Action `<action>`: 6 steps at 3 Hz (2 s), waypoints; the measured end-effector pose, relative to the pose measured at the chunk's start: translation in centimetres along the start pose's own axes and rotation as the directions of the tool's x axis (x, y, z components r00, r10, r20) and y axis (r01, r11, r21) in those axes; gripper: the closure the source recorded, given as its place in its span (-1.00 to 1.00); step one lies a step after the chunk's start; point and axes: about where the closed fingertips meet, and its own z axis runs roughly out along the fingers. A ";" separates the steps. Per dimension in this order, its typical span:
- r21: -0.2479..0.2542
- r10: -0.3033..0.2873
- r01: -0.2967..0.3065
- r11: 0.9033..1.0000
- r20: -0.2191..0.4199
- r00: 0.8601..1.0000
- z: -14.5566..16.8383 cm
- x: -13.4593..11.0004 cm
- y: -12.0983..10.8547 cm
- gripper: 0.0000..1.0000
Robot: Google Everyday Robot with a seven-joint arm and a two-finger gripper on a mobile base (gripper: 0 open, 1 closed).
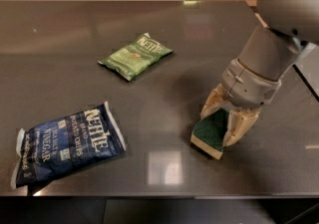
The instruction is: Move sponge near green jalapeno chip bag
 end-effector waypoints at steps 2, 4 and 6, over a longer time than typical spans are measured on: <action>0.141 0.142 -0.146 0.979 0.037 0.989 -3.8 -1.5 -7.2 1.00; 0.273 0.245 -0.255 0.928 0.072 0.967 -3.5 -1.6 -15.2 1.00; 0.353 0.303 -0.308 0.884 0.070 0.950 -1.3 -0.6 -21.4 1.00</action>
Offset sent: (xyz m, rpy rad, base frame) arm 0.1080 0.0571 0.0639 0.0979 -0.1041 -0.3319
